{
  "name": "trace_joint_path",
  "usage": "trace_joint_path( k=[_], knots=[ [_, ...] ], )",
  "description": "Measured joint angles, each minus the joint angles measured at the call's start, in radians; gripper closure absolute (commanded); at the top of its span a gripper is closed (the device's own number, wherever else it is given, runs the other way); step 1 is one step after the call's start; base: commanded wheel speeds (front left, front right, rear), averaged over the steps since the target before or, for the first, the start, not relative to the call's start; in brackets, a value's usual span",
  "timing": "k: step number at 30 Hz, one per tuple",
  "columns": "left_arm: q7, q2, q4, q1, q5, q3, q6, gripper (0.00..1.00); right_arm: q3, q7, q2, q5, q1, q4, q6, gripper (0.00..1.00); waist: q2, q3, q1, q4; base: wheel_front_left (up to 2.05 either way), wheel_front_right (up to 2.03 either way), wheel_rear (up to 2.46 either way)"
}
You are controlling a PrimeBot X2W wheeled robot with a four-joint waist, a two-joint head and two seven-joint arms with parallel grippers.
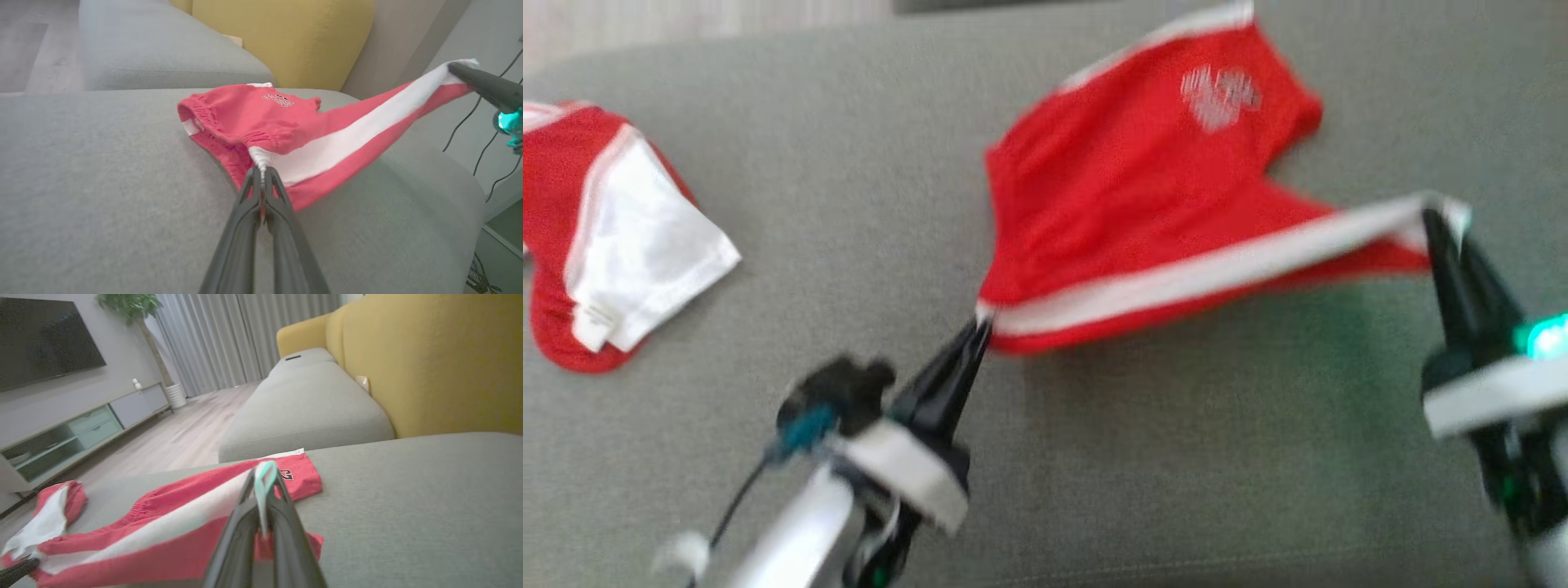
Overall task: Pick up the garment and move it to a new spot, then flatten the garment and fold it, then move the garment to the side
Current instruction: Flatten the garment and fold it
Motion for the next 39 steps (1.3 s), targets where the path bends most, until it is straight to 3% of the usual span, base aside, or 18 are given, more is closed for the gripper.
trace_joint_path(
  k=[9, 15, 25, 32, 39],
  knots=[
    [0.0, 0.003, -0.175, 0.32, 0.019, 0.098, 0.037, 1.0, -0.181, 0.104, 0.131, -0.105, 0.336, -0.279, 0.0, 1.0, 0.0, -0.123, -0.0001, 0.023, 0.0, 0.0, 0.0],
    [0.009, -0.013, -0.217, 0.282, 0.024, 0.107, 0.036, 1.0, -0.225, 0.171, 0.164, -0.176, 0.331, -0.33, 0.0, 1.0, 0.0, -0.1, -0.0001, 0.047, 0.0, 0.0, 0.0],
    [0.079, -0.109, -0.064, -0.056, 0.01, 0.107, 0.022, 1.0, -0.237, 0.201, 0.154, -0.293, 0.006, -0.097, 0.0, 1.0, 0.0, 0.028, 0.0, 0.085, 0.0, 0.0, 0.0],
    [0.119, -0.144, 0.083, -0.221, 0.01, 0.102, 0.012, 1.0, -0.174, 0.2, 0.087, -0.331, -0.209, 0.118, 0.0, 1.0, 0.0, 0.106, 0.0, 0.109, 0.0, 0.0, 0.0],
    [0.097, -0.166, 0.209, -0.362, -0.006, 0.091, -0.006, 1.0, -0.075, 0.171, 0.064, -0.333, -0.412, 0.328, 0.0, 1.0, -0.0001, 0.173, 0.0001, 0.128, 0.0, 0.0, 0.0]
  ],
)
